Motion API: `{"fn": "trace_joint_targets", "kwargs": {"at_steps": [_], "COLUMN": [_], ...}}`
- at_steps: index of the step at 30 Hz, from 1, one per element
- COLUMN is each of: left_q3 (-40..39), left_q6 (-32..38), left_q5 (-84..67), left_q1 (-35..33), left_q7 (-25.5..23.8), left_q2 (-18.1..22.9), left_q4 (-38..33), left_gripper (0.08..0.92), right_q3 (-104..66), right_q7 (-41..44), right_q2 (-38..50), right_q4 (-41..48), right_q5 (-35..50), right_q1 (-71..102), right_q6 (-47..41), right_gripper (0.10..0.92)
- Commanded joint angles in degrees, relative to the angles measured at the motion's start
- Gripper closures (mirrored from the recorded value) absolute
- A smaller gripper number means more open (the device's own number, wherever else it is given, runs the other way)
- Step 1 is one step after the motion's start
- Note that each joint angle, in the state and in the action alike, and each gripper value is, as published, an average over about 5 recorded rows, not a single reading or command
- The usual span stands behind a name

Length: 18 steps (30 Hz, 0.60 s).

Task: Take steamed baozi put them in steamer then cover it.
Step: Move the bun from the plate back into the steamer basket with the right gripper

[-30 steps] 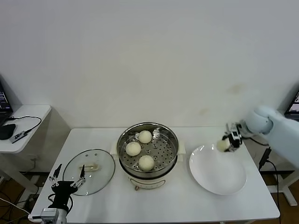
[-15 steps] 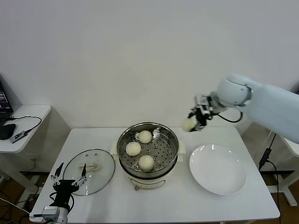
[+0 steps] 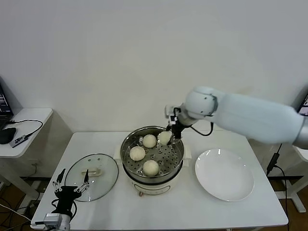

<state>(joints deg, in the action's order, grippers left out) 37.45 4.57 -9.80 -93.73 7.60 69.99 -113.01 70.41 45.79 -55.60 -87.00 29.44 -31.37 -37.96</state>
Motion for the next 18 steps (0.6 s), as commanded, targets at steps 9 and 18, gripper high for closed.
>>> {"fn": "trace_joint_targets", "kwargs": {"at_steps": [9,18], "left_q3": [-0.23,-0.47], "left_q6": [0.09,-0.01], "left_q5": [0.12,0.34], "left_q1": [0.14,0.24], "left_q7": [0.01,0.06], "left_q2": [0.31,0.47], "left_q4": [0.26,0.02], "left_gripper": [0.177,0.177], "right_q3": [2.03,1.28], "right_q7": [-3.67,-3.47], "right_q2": [-4.82,-3.21], "right_q4": [2.55,1.62], "right_q5": [-3.22,-3.51], "right_q1": [6.62,6.56], "right_q6": [-3.77,-3.77], "right_gripper": [0.431,0.411]}}
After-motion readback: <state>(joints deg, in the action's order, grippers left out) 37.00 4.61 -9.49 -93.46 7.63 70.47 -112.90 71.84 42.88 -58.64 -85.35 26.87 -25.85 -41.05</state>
